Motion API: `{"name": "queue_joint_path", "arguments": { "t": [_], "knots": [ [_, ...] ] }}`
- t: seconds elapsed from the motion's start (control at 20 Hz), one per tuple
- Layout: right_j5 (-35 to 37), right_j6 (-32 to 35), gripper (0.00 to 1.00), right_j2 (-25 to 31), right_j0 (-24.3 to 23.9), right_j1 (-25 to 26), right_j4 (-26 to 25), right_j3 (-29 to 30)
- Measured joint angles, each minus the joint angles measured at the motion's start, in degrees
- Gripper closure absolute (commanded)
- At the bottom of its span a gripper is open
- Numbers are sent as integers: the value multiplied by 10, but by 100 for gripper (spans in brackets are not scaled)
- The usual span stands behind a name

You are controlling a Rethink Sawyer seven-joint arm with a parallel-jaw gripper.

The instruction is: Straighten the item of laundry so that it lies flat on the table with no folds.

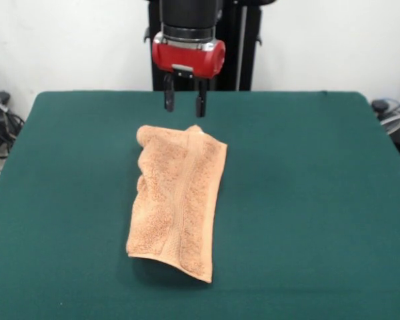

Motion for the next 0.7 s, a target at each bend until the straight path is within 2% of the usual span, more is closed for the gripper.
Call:
{"name": "queue_joint_path", "arguments": {
  "t": [0.7],
  "knots": [
    [96,0,0,41,-26,1,-1,-79]
  ]
}}
